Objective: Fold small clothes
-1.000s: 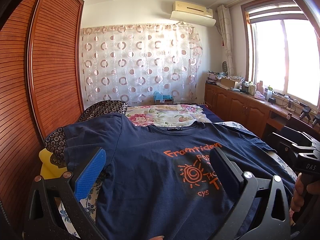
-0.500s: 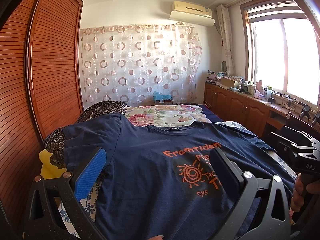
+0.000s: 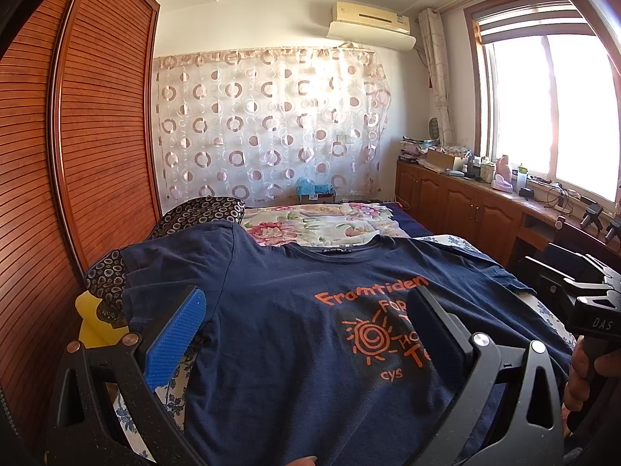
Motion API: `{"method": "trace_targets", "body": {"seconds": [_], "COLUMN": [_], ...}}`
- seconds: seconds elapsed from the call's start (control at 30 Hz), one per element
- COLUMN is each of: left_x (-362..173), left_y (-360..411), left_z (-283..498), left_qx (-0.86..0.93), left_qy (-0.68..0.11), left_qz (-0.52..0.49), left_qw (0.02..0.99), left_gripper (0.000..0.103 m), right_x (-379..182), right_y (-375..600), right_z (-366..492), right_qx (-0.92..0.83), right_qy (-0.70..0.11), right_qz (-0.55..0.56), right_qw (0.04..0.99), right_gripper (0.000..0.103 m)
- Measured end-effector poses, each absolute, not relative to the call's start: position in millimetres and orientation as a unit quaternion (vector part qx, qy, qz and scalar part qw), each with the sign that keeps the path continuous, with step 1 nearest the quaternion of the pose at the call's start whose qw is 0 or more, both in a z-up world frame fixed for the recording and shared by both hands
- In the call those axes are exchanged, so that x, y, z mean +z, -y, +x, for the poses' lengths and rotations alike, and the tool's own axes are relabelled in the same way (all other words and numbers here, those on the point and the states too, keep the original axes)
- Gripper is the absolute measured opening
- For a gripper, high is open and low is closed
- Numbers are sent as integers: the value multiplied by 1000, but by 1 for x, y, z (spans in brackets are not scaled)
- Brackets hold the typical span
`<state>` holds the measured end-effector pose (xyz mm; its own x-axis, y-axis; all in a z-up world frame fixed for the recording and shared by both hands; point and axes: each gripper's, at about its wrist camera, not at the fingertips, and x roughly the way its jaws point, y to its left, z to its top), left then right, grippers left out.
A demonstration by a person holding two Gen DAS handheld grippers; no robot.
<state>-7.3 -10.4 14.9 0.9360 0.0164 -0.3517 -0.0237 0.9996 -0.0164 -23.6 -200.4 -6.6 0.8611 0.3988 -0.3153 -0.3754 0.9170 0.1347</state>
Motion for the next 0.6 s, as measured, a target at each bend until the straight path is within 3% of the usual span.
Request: {"method": "trace_targets", "body": {"seconds": [0.6], "left_x": [16], "left_y": [14], "left_z": [-8], "left_qx": [11], "left_qy": [-180], "left_qz": [-9], "left_qw": [983], "left_gripper": [103], "right_x": [-7], "right_y": [200], "right_z": [-24], "right_qx": [200], "right_qy": [-171], "right_qz": [35], "right_qw": [964], "right_gripper": [103]}}
